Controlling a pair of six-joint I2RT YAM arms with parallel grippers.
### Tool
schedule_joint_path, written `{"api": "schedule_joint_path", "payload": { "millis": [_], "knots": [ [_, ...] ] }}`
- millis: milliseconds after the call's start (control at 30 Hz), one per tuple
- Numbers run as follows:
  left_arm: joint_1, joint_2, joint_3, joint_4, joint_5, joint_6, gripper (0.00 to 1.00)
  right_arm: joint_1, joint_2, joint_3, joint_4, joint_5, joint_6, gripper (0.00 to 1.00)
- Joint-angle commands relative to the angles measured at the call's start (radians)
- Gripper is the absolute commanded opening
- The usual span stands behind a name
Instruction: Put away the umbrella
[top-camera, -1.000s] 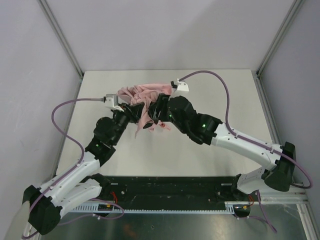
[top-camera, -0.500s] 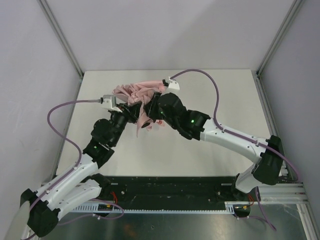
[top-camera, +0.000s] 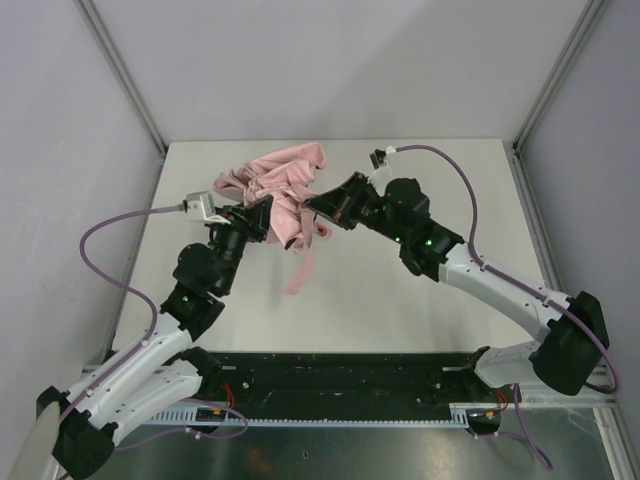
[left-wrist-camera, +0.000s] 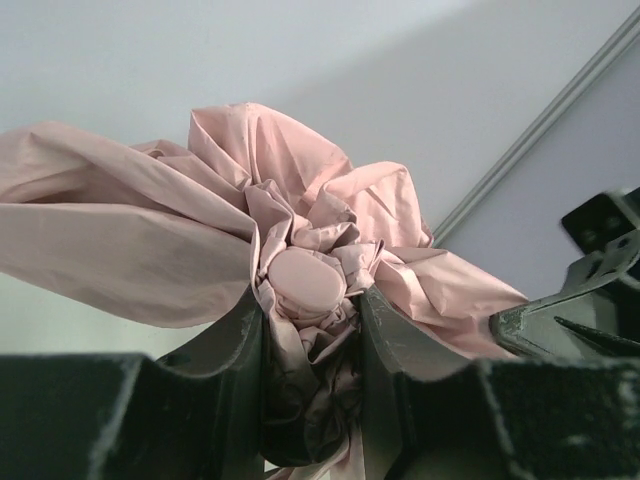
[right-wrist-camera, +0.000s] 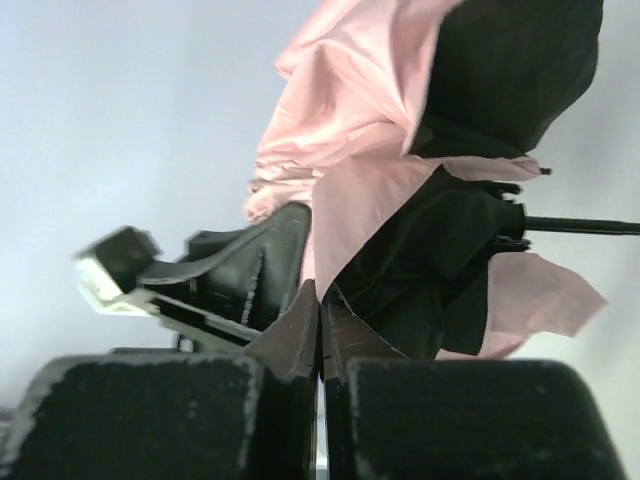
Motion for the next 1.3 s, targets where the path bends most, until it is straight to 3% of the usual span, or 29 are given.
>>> {"api": "schedule_joint_path", "payload": {
  "millis": [0,133,233,367,467,600,767,833,967,1067,1133,1267],
  "knots": [
    [0.003,-0.033,0.019,0.163,-0.068,-0.075,0.00,-0.056,-0.024,-0.096,0.423,-0.315,0.347,0.00],
    [0.024,-0.032,0.016,0.200,-0.048,-0.164,0.00,-0.073,0.020,-0.160,0.605,-0.379,0.434,0.07],
    [0.034,-0.040,0.017,0.217,-0.030,-0.209,0.00,-0.094,0.013,-0.167,0.528,-0.388,0.309,0.19],
    [0.045,-0.055,0.015,0.223,-0.008,-0.236,0.00,-0.093,-0.022,-0.168,0.408,-0.385,0.077,0.45],
    [0.055,-0.065,0.013,0.223,0.011,-0.257,0.00,-0.084,-0.065,-0.166,0.325,-0.349,-0.065,0.56],
    [0.059,-0.065,0.018,0.223,0.021,-0.272,0.00,-0.052,-0.078,-0.123,0.229,-0.320,-0.189,0.59],
    [0.060,-0.052,0.026,0.223,0.021,-0.281,0.00,-0.006,-0.088,-0.093,0.235,-0.318,-0.276,0.62],
    [0.060,-0.047,0.028,0.224,0.024,-0.290,0.00,-0.002,-0.077,-0.084,0.250,-0.327,-0.286,0.58],
    [0.060,-0.039,0.030,0.224,0.010,-0.313,0.00,0.010,-0.053,-0.065,0.285,-0.350,-0.239,0.22],
    [0.062,-0.027,0.024,0.232,-0.050,-0.344,0.00,0.030,-0.047,-0.063,0.285,-0.330,-0.156,0.06],
    [0.069,-0.005,0.022,0.246,-0.085,-0.401,0.00,0.034,-0.035,-0.063,0.310,-0.320,-0.071,0.01],
    [0.097,0.058,0.039,0.290,-0.089,-0.547,0.00,0.051,0.013,-0.110,0.554,-0.304,0.160,0.00]
  ]
}}
